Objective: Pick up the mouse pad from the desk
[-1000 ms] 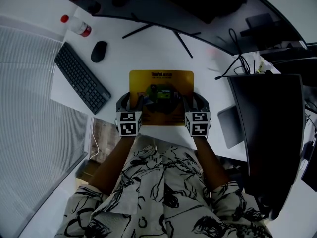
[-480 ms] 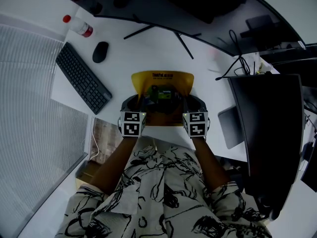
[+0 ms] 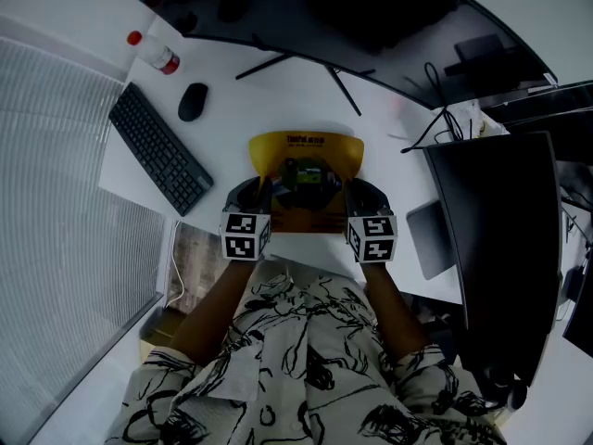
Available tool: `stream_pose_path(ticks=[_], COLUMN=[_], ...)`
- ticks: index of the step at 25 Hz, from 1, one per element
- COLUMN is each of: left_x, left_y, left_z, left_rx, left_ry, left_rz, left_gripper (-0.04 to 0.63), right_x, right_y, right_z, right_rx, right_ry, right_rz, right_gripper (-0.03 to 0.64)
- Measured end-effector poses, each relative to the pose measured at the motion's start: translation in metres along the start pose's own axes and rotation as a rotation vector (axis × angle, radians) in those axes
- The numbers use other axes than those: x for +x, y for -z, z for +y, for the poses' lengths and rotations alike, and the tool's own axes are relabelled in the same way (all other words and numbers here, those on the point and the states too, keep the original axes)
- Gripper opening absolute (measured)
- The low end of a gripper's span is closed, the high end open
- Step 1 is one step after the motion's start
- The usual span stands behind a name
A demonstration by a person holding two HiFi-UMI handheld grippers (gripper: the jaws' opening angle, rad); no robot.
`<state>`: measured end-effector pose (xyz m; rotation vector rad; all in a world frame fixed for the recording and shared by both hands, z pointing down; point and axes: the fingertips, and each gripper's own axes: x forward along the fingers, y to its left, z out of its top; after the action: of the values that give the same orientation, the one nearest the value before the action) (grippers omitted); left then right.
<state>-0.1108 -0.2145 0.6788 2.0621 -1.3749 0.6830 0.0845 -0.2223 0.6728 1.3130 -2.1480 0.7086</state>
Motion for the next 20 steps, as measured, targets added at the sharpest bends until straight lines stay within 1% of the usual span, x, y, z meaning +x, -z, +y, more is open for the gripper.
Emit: stream_pose_path(ticks=[6, 15, 20], left_x=[-0.013, -0.043, -0.064], left_y=[-0.032, -0.09, -0.107], left_z=[0.007, 0.008, 0.006], left_rx=[0.019, 0.089, 0.115], left_ry=[0.0, 0.0, 0.003], left_rz=[-0.09, -0.238, -0.288], left_gripper=[0.074, 0.074, 0.072], right_x=[-0.013, -0.038, -0.057], right_y=[-0.033, -0.083, -0.101], right_z=[0.004, 0.007, 0.011], right_rx=[0.015, 0.002, -0.002], right_ry=[0.012, 0.033, 0.052], right_rz=[-0.094, -0.234, -0.29], right_gripper=[0.063, 0.064, 0.063])
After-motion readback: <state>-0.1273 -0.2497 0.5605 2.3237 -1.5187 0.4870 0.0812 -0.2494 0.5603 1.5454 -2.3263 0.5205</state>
